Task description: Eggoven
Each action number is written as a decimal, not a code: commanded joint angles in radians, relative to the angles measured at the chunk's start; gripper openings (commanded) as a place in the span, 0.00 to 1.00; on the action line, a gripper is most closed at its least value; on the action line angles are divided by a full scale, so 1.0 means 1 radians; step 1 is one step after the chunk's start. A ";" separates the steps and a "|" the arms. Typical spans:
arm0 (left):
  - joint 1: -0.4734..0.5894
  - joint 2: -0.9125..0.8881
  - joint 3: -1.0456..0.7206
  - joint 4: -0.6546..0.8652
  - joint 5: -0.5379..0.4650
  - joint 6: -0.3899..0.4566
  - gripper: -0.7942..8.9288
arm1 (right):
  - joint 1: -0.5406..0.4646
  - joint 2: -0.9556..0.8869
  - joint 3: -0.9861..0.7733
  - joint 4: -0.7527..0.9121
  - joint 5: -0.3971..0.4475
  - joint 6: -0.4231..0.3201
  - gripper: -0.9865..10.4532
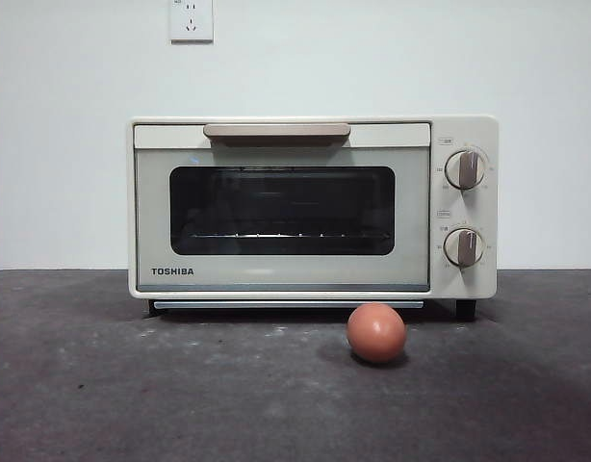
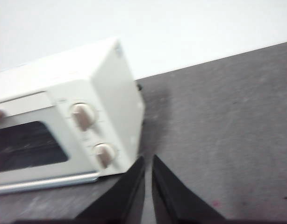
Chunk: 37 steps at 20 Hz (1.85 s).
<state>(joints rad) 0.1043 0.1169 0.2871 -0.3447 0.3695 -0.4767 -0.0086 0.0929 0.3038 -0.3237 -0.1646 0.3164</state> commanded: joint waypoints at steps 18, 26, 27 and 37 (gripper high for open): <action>-0.160 0.348 0.422 -0.504 0.244 0.387 0.09 | 0.135 0.454 0.474 -0.587 -0.396 -0.258 0.09; -0.201 0.355 0.428 -0.517 0.244 0.390 0.09 | 0.218 0.463 0.475 -0.596 -0.385 -0.248 0.22; -0.201 0.355 0.428 -0.516 0.244 0.390 0.09 | 0.218 0.463 0.475 -0.596 -0.385 -0.236 0.33; -0.201 0.355 0.428 -0.493 0.243 0.383 0.09 | 0.349 0.661 0.475 -0.387 -0.327 -0.016 0.38</action>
<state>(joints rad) -0.0948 0.4664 0.6975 -0.8471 0.6086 -0.0975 0.3397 0.7509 0.7635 -0.7124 -0.4877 0.2596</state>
